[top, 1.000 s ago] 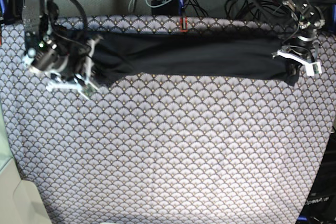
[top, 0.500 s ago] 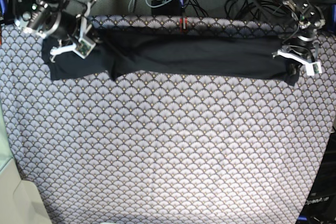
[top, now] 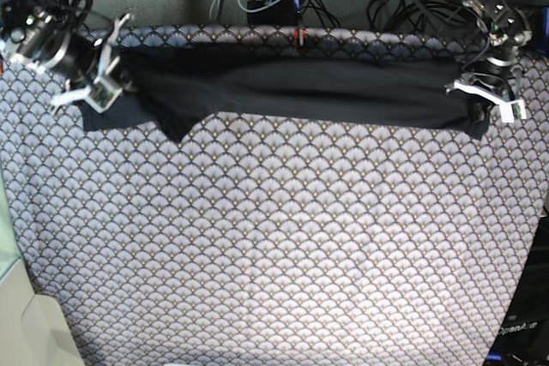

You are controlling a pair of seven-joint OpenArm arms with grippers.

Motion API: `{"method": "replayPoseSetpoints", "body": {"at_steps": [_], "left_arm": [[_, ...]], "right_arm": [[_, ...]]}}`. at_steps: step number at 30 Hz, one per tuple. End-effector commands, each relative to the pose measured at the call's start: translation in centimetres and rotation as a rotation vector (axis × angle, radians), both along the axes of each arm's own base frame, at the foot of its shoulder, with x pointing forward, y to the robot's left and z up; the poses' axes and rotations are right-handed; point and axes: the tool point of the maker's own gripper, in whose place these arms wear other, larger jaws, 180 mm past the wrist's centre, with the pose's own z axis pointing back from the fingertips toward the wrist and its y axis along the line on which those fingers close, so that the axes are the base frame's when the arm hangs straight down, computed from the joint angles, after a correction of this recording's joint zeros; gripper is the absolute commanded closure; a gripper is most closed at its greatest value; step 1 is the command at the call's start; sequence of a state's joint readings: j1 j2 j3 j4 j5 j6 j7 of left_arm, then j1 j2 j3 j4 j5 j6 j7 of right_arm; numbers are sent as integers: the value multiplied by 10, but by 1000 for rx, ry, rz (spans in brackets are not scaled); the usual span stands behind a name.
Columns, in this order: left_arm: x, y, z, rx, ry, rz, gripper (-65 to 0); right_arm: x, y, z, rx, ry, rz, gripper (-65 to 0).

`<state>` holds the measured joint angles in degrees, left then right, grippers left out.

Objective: Fold the T-shirt properly
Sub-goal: 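Straighten the strip end with the right gripper along the table edge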

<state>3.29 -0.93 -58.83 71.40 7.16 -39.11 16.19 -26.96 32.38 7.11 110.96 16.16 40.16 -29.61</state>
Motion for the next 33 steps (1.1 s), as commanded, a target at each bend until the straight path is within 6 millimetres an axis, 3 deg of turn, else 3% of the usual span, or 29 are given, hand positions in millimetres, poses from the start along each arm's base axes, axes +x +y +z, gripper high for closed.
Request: {"method": "replayPoseSetpoints", "body": {"at_steps": [1,7,17,26,33], "left_arm": [[-33,15,-24,44,189,34,-47],[-33,15,-24,45,190,36,-47],[-30,15,-23,45,184,37,-47],[-30,15,-22,45,182,37,-47],[-30,15,-22,45,182,37,-47]], "right_arm": [[6,-12,6,-22,-21,-14,-31],[16,-30,2,-36,-22,-65,-31],[9,-33,-9,-39,13,-75,-32],[-15,-45,-58,-28,170,-121,-34],[-21,-40,-70,16,189,-123,-34]]}}
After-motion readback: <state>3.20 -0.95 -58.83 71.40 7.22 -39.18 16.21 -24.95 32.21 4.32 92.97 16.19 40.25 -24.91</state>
